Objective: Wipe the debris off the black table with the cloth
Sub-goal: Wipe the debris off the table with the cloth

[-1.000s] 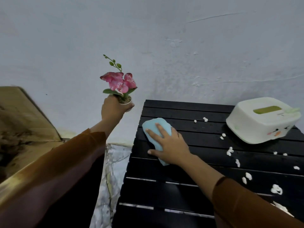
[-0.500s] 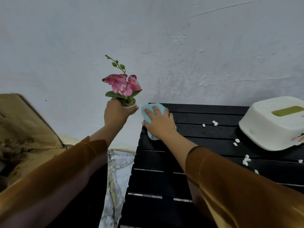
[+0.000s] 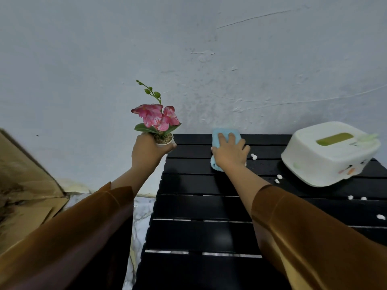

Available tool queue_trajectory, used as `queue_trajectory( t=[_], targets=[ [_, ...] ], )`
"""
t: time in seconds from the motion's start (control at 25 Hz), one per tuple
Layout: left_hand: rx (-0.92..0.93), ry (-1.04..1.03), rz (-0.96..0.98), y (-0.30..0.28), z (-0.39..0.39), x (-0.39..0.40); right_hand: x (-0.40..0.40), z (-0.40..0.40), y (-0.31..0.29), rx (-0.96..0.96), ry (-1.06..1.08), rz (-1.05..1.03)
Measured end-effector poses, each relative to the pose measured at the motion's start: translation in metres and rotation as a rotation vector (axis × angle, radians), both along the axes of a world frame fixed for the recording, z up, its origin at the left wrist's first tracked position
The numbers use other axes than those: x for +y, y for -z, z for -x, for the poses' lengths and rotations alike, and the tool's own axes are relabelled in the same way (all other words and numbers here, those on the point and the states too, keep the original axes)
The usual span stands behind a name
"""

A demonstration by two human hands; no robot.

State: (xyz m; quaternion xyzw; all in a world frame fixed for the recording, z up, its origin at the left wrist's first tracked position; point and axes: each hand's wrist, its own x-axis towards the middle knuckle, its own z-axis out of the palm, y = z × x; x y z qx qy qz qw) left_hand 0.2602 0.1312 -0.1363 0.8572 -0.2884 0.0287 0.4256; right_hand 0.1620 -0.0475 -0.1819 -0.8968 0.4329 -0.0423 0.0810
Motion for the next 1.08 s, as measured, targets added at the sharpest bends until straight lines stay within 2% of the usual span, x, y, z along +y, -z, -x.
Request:
queue_trajectory(
  t=[0.16, 0.36, 0.56, 0.72, 1.08],
  targets=[
    [0.028, 0.026, 0.022, 0.001, 0.013, -0.015, -0.011, 0.049, -0.003, -0.001, 0.11, -0.014],
    [0.079, 0.079, 0.011, 0.006, 0.033, -0.033, 0.012, 0.102, -0.009, -0.005, 0.118, 0.053],
    [0.099, 0.118, -0.011, 0.018, 0.045, -0.05, 0.013, 0.098, -0.028, -0.248, 0.155, 0.041],
    [0.101, 0.111, -0.049, 0.021, 0.05, -0.061, 0.003, 0.075, -0.013, -0.016, 0.056, -0.062],
    [0.219, 0.091, -0.018, 0.035, 0.081, -0.096, 0.008, 0.11, -0.007, -0.027, 0.12, -0.034]
  ],
)
